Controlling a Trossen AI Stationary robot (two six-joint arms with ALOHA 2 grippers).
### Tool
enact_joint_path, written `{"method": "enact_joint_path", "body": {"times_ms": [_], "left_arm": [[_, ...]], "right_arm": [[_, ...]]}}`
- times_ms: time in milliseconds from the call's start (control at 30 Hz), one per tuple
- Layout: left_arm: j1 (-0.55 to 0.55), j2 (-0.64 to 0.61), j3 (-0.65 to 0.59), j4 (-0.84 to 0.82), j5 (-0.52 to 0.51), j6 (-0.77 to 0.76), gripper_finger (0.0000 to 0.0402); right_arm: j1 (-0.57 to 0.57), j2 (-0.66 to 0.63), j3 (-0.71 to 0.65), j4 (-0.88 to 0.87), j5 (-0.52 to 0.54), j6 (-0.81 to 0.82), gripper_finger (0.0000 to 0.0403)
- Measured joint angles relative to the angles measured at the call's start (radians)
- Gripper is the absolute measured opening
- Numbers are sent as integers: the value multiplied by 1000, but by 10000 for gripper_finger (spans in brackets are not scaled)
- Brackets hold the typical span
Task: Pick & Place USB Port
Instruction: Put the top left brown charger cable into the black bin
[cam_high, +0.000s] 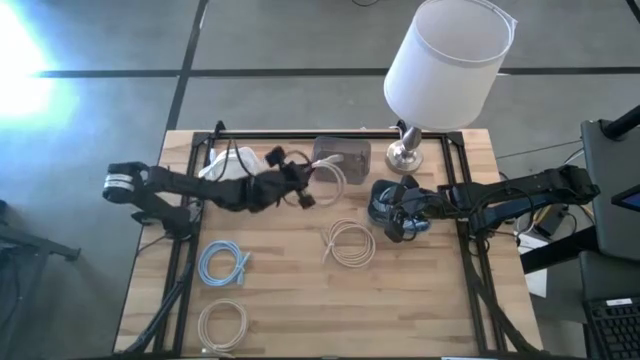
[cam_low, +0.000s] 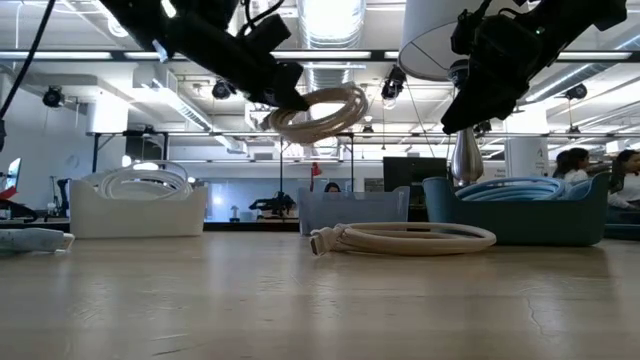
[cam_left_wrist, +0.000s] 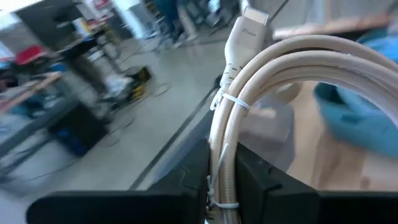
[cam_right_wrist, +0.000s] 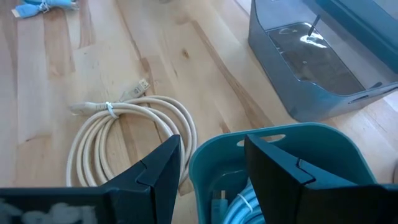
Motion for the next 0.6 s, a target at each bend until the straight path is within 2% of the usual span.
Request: {"method": "enact_joint_path", "body": {"times_ms": [100, 233, 333, 400, 533, 600], "left_arm": [[63, 24, 9, 65, 82, -7, 58], [112, 121, 45, 129, 85, 14, 55], [127, 223, 109, 156, 84, 98, 54], [134, 291, 160, 153, 45, 179, 55], [155, 419, 272, 157, -129, 286, 55], [173, 469, 323, 162, -160, 325, 56]], "right_arm": [[0, 0, 0, 4, 0, 0, 171], [0, 0, 0, 14, 1, 0, 171], [0, 0, 0, 31, 1, 0, 171], [0, 0, 0, 33, 2, 0, 171], [0, 0, -1, 32, 2, 0, 171], [0, 0, -4, 30, 2, 0, 171]]}}
